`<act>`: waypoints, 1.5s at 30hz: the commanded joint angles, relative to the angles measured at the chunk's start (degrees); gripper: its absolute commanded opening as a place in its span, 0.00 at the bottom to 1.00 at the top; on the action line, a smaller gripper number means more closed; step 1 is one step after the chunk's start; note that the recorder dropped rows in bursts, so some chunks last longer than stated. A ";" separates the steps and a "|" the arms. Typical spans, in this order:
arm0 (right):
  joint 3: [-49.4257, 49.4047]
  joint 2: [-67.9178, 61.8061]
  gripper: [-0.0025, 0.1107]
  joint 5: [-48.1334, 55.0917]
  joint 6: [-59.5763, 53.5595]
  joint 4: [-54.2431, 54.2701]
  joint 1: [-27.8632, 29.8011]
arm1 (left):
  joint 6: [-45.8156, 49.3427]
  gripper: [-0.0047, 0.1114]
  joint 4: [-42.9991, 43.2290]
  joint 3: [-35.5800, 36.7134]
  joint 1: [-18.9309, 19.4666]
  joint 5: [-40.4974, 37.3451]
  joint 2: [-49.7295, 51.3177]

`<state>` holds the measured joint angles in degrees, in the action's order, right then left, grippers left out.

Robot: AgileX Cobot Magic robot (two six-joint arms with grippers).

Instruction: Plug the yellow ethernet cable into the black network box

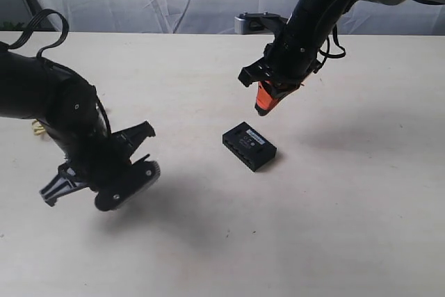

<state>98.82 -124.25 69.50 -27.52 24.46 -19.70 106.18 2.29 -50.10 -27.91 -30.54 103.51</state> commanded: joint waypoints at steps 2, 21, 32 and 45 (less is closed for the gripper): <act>0.34 0.77 0.01 0.46 -1.01 0.19 0.26 | -29.05 0.04 0.34 -1.70 -1.32 0.02 -2.15; 0.34 0.77 0.01 0.46 -1.01 -0.14 0.26 | -83.30 0.04 -2.83 -9.73 -5.39 -6.23 4.93; 0.34 0.77 0.01 0.46 0.23 -5.51 0.37 | -83.20 0.04 -6.52 -10.06 -5.39 4.13 8.44; 0.34 0.77 0.01 0.46 0.34 -5.98 0.37 | -83.09 0.63 -6.13 -10.06 -5.28 3.40 5.09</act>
<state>98.82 -124.25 69.50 -27.24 18.88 -19.70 23.49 -2.99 -60.19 -32.94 -27.40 110.61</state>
